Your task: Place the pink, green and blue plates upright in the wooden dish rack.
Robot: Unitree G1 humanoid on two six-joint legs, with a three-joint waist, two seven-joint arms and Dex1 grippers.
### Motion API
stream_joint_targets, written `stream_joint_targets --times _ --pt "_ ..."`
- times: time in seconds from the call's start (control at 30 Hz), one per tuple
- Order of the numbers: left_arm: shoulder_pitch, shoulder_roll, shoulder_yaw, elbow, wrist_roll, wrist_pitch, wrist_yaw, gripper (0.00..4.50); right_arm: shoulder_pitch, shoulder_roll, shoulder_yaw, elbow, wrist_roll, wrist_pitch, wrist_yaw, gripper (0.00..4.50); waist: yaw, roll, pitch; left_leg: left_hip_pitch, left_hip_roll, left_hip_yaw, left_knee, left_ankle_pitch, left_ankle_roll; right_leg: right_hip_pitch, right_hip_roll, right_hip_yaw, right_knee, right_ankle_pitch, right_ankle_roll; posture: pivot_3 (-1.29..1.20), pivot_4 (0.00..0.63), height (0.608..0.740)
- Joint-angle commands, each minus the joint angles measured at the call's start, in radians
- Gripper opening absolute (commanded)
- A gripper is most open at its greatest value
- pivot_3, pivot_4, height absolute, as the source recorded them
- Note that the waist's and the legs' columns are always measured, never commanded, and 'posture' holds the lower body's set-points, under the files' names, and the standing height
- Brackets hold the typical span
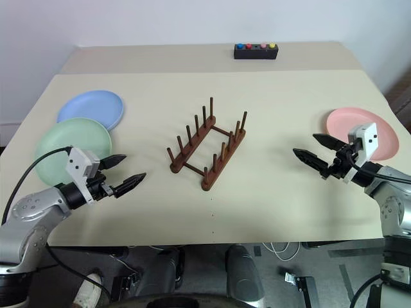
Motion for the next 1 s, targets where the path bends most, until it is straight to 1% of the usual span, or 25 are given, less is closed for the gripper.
stream_joint_targets --times 0.03,0.47,0.67,0.7,0.77,0.83,0.9,1.0 --pt "0.007 -0.005 -0.003 -0.053 -0.005 -0.007 0.006 4.50 -0.028 -0.014 -0.010 0.000 0.001 -0.004 0.007 4.44 0.000 0.000 0.000 0.000 0.000 0.000 0.000 0.000 0.000 0.000 0.000 0.000 0.000 0.000 0.000 0.00 0.150 0.730" --pt "0.058 -0.012 0.003 -0.094 -0.011 -0.010 0.005 4.50 -0.071 -0.009 0.027 0.018 -0.020 -0.015 0.014 4.44 0.001 0.000 0.000 0.000 0.000 0.000 0.000 0.000 0.000 0.000 0.000 0.000 0.000 0.000 0.000 0.00 0.150 0.730" --pt "0.067 0.006 -0.008 -0.118 -0.079 0.037 -0.054 4.50 -0.040 0.001 0.019 -0.011 -0.019 -0.020 0.005 4.44 0.001 0.000 0.000 0.000 0.000 0.000 0.000 0.000 0.000 0.000 0.000 0.000 0.000 0.000 0.000 0.00 0.150 0.730" --pt "0.072 0.023 -0.020 -0.121 -0.079 0.042 -0.078 4.50 -0.030 0.005 0.017 -0.024 -0.018 -0.018 -0.002 4.44 0.001 0.000 0.000 0.000 0.000 0.000 0.000 0.000 0.000 0.000 0.000 0.000 0.000 0.000 0.000 0.00 0.150 0.730" --pt "0.062 0.037 -0.082 -0.135 -0.062 0.048 -0.108 4.50 -0.006 0.009 0.008 -0.043 -0.012 -0.018 -0.009 4.44 0.001 0.000 0.000 0.000 0.000 0.000 0.000 0.000 0.000 0.000 0.000 0.000 0.000 0.000 0.000 0.00 0.150 0.730" --pt "0.026 0.033 -0.184 -0.145 -0.036 0.042 -0.137 4.50 0.024 0.018 0.002 -0.073 -0.004 -0.015 -0.021 4.44 0.002 0.000 0.000 0.000 0.000 0.000 0.000 0.000 0.000 0.000 0.000 0.000 0.000 0.000 0.000 0.00 0.150 0.730" --pt "-0.008 0.030 -0.252 -0.131 -0.013 0.037 -0.158 4.50 0.049 0.033 0.003 -0.113 0.001 -0.007 -0.041 4.44 0.004 0.000 0.000 0.000 0.000 0.000 0.001 0.000 0.000 0.000 0.000 0.000 0.000 0.000 0.000 0.00 0.150 0.730" --pt "-0.126 -0.034 -0.397 -0.064 0.055 0.053 -0.139 4.50 0.100 0.048 -0.017 -0.172 0.014 0.003 -0.061 4.44 0.007 0.001 0.000 0.000 0.000 0.000 0.001 0.000 0.000 0.000 0.000 0.000 0.000 0.000 0.000 0.00 0.150 0.730"
